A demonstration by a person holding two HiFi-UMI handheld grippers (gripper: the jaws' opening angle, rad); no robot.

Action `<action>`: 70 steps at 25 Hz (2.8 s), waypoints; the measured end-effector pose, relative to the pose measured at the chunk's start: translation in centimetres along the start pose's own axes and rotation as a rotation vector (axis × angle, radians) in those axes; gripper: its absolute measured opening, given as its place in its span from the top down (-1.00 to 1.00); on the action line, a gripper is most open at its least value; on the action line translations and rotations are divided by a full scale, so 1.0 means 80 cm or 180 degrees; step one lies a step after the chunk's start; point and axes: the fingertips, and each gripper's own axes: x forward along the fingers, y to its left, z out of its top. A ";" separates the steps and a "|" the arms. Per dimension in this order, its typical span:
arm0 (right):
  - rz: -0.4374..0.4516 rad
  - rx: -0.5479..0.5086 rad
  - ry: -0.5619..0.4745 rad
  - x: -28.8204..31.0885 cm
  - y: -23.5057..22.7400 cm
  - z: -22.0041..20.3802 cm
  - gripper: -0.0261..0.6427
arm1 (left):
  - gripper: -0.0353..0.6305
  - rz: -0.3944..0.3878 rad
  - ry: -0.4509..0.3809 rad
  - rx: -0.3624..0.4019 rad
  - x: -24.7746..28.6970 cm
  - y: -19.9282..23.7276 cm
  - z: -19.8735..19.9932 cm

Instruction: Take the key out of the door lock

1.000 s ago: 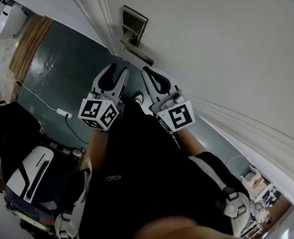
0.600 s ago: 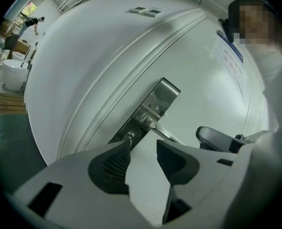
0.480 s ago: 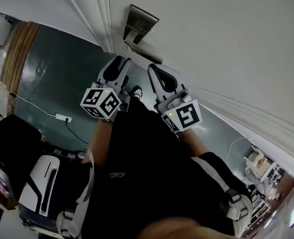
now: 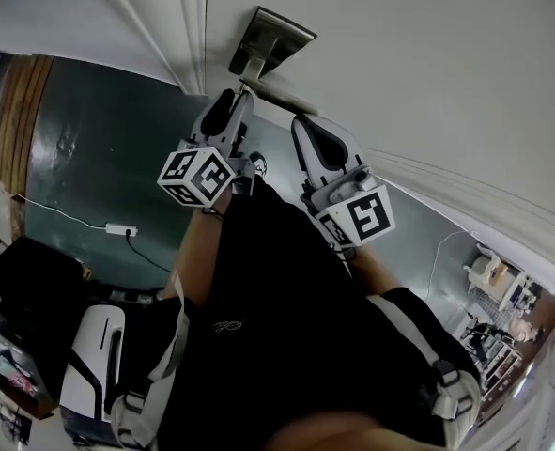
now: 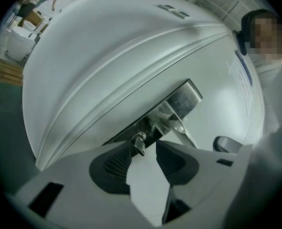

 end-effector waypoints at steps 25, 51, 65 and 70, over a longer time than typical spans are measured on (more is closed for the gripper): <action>-0.0240 0.0167 0.0031 0.008 -0.013 -0.004 0.90 | 0.50 -0.0055 -0.0054 -0.0608 0.054 0.020 -0.002; -0.0153 0.0201 0.0015 -0.005 -0.002 -0.005 0.90 | 0.75 -0.0176 -0.0380 -0.1233 0.053 0.017 0.002; -0.0184 0.0282 0.0005 -0.008 -0.001 -0.011 0.90 | 0.76 -0.0155 -0.0415 -0.1460 0.057 0.016 0.001; -0.0192 0.0270 0.0000 -0.007 0.002 -0.009 0.90 | 0.76 -0.0147 -0.0411 -0.1469 0.057 0.016 0.001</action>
